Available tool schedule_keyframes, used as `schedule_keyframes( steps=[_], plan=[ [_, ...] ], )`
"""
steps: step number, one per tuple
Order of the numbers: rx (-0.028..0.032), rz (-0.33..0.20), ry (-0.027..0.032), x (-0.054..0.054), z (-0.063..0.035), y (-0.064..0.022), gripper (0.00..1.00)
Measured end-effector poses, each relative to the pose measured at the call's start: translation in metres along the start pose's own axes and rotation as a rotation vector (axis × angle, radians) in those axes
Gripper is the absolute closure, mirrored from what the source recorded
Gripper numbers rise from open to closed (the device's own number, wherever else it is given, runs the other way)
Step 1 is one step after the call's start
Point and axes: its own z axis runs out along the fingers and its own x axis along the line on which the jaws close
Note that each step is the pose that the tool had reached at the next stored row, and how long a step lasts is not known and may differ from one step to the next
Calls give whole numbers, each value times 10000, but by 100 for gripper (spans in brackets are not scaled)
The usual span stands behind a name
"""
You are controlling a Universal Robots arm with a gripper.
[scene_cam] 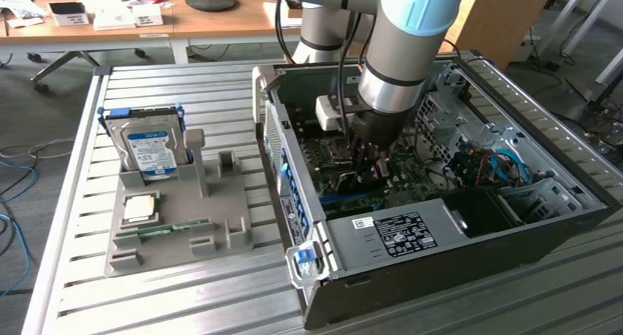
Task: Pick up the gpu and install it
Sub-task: 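Insert the gpu into the slot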
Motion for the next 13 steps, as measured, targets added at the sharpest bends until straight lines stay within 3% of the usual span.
schedule_keyframes(
  steps=[13],
  plan=[
    [2,1,-36,0,2,14,73]
  ],
)
